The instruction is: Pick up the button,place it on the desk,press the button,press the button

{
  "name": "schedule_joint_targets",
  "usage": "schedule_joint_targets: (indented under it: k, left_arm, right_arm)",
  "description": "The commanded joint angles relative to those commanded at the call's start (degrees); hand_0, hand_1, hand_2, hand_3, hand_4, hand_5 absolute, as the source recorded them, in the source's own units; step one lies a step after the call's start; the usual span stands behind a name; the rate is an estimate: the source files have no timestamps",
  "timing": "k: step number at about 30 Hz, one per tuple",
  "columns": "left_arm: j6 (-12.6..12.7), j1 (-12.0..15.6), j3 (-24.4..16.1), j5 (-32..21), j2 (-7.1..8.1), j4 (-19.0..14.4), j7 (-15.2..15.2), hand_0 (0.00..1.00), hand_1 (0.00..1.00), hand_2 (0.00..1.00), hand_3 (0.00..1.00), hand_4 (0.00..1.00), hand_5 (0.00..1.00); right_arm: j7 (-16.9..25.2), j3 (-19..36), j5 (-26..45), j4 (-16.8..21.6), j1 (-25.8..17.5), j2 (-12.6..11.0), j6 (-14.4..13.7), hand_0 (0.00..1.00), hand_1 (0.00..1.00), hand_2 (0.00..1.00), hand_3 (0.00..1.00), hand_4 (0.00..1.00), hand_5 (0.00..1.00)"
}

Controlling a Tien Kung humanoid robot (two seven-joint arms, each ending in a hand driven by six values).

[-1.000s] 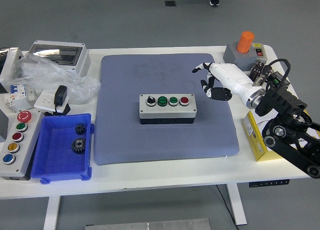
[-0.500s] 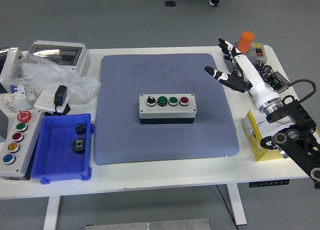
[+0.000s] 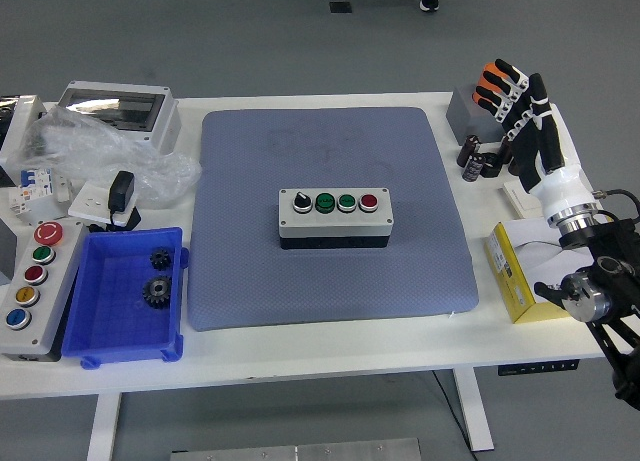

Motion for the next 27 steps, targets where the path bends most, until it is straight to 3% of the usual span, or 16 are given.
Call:
schedule_joint_targets:
  k: [8, 19, 27]
  left_arm:
    - [0.21, -1.15, 1.02, -0.02, 0.74, 0.07, 0.20, 0.641, 0.683, 0.681, 0.787, 0.837, 0.436]
    - [0.03, -1.22, 0.89, -0.01, 2.75, 0.26, 0.58, 0.641, 0.680, 0.676, 0.783, 0.816, 0.405]
    - [0.09, -1.51, -0.25, 0.63, 3.39, 0.19, 0.37, 0.640, 0.679, 0.677, 0.781, 0.812, 0.399]
  right_arm:
    - [-0.05, -1.23, 7.14, -0.78, 1.04, 0.33, 0.59, 0.846, 0.793, 0.804, 0.802, 0.998, 0.998]
    - [-0.91, -3.08, 7.10, -1.44, 0.58, 2.06, 0.51, 0.851, 0.794, 0.804, 0.798, 0.998, 0.998]
    - [-1.81, -2.72, 6.46, -1.04, -0.05, 1.60, -0.07, 0.852, 0.796, 0.805, 0.800, 0.998, 0.998]
